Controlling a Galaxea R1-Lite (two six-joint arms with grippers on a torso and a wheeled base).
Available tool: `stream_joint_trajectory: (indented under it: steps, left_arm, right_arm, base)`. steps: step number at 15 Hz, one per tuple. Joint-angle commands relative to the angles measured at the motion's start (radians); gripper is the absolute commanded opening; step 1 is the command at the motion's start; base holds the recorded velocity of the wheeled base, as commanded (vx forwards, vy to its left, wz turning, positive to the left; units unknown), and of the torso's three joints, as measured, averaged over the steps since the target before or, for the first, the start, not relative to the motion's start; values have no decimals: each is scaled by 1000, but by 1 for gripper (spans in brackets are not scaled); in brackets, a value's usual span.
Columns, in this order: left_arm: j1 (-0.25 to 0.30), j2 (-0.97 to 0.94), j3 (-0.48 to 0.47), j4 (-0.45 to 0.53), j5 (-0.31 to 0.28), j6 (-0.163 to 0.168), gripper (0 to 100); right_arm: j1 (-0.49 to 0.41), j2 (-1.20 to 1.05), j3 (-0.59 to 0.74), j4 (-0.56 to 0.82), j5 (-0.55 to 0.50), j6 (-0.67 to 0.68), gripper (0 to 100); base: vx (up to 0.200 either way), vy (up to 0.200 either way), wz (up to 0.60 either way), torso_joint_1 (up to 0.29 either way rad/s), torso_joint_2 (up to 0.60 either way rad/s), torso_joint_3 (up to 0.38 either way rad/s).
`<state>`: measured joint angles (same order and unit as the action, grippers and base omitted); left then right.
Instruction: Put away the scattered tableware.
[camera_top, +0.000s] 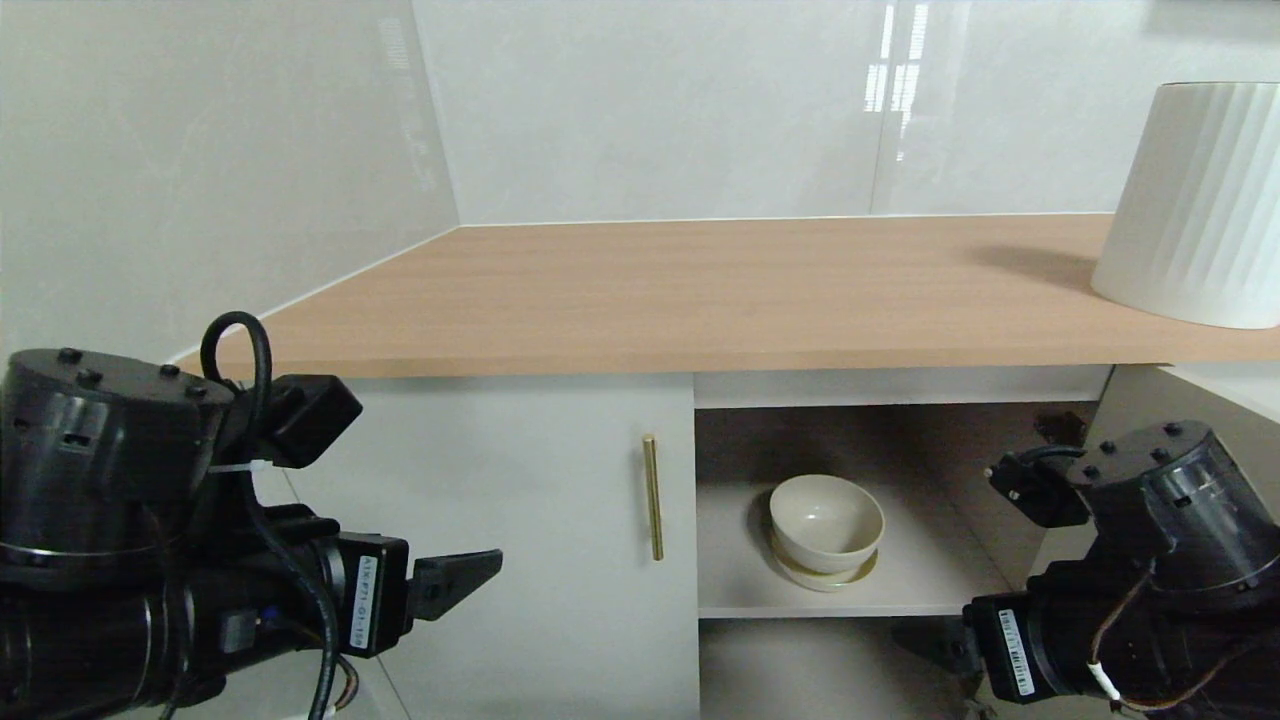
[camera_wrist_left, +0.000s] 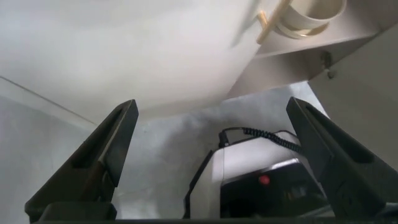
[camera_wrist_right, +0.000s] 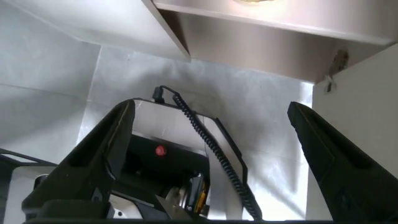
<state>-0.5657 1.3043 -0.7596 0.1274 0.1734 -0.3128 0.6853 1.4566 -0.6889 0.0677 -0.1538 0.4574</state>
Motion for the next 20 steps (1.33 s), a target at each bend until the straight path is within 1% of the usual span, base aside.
stream_joint_trajectory:
  steps: [1, 2, 3, 4, 6, 20]
  left_arm:
    - [0, 29, -14, -2, 5, -8, 100]
    - [0, 29, -21, -2, 5, -20, 100]
    - [-2, 29, -29, -2, 5, -43, 100]
    - [0, 29, -30, -2, 5, -49, 100]
    - [-2, 29, -30, 0, 5, -51, 100]
    - [-6, 46, -29, 1, 3, -51, 100]
  right_arm:
    - [3, 31, 0, 0, -1, 3, 100]
    - [3, 30, 0, 0, -1, 3, 100]
    - [3, 27, 0, -2, -15, 3, 100]
    - [3, 28, 0, -2, -35, 3, 100]
    - [7, 27, 0, -2, -58, 3, 100]
    - [7, 30, 3, 0, -58, 4, 100]
  base:
    - [0, 0, 0, 0, 0, 0]
    - [0, 0, 0, 0, 0, 0]
    - [0, 0, 0, 0, 0, 0]
    - [0, 0, 0, 0, 0, 0]
    - [0, 0, 0, 0, 0, 0]
    - [-200, 0, 0, 3, 1, 4]
